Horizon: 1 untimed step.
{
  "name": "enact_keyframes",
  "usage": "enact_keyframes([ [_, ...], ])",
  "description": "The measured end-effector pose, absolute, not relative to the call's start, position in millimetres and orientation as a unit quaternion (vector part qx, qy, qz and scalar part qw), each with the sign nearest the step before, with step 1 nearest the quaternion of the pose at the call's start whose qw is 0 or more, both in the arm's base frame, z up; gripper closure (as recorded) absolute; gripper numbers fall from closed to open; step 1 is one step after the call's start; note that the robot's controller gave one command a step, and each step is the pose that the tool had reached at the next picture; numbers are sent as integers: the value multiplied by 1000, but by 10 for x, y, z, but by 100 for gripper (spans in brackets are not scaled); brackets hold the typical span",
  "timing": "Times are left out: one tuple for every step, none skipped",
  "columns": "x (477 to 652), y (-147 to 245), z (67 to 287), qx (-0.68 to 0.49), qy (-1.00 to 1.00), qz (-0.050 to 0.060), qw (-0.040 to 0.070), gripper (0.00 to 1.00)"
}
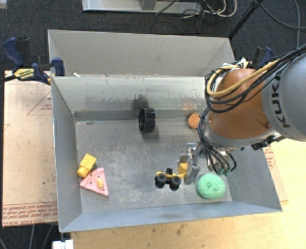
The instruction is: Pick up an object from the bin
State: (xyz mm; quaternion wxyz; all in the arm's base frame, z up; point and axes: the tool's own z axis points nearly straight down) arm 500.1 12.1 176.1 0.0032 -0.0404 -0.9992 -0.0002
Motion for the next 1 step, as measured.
enact_keyframes([
  [5002,323,2844,-34,-999,0,-1,100],
])
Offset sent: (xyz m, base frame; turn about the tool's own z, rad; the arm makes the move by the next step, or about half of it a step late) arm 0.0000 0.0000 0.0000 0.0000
